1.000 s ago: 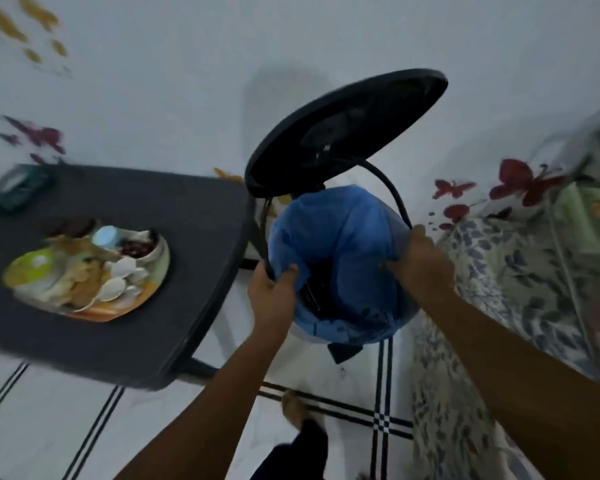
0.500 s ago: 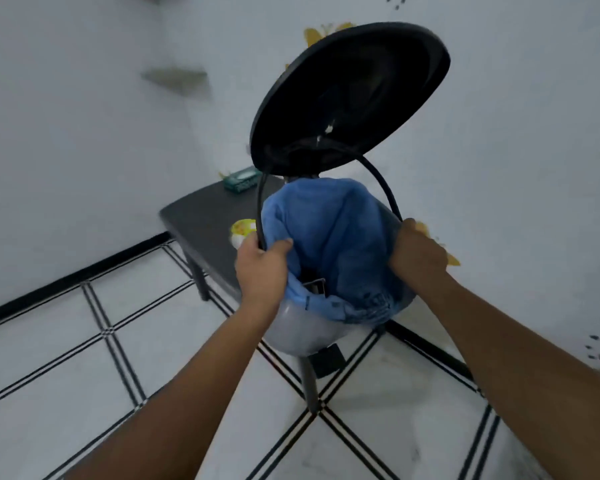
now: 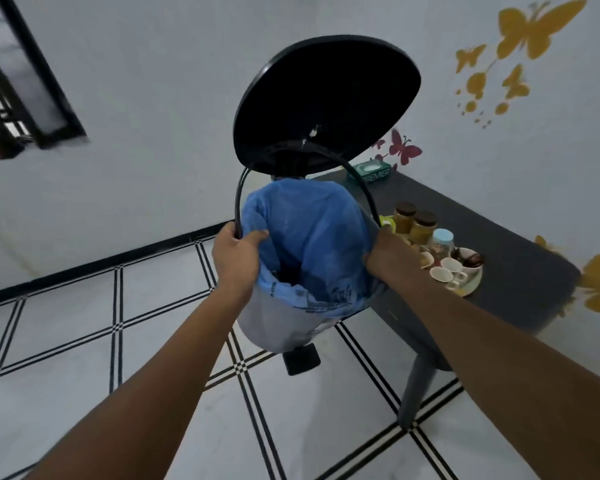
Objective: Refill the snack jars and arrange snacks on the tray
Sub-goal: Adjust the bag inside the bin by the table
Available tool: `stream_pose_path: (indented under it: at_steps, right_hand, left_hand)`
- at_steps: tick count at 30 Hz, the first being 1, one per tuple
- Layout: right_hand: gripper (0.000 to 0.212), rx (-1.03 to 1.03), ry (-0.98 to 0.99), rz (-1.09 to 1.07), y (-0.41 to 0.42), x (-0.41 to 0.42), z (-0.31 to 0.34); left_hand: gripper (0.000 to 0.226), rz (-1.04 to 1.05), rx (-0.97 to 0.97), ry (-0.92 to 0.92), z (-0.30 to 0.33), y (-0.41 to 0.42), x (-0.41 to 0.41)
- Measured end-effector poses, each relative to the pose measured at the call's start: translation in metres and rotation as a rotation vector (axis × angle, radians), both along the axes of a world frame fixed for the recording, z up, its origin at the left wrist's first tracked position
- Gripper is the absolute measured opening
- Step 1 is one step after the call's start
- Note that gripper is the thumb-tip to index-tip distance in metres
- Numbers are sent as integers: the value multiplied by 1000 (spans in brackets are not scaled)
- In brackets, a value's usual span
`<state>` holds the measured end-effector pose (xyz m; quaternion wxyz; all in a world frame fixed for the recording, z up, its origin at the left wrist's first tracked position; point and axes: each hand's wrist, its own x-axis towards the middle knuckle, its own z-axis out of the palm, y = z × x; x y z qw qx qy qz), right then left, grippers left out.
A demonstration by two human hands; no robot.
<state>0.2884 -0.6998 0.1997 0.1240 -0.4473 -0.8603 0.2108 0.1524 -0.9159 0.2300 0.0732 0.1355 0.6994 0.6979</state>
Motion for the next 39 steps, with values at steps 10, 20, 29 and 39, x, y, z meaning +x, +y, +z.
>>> stream_pose_path:
  at_steps: [10, 20, 29, 39]
  right_hand:
    - [36, -141, 14, 68, 49, -140, -39]
    - [32, -343, -104, 222, 135, -235, -131]
    - [27, -516, -192, 228, 188, -316, -208]
    - [38, -415, -37, 100, 239, -382, -266]
  left_hand:
    - [13, 60, -47, -43, -46, 33, -128]
    - [15, 50, -256, -46, -106, 114, -245]
    - [21, 20, -391, -100, -167, 165, -344]
    - [14, 39, -519, -221, -240, 191, -435]
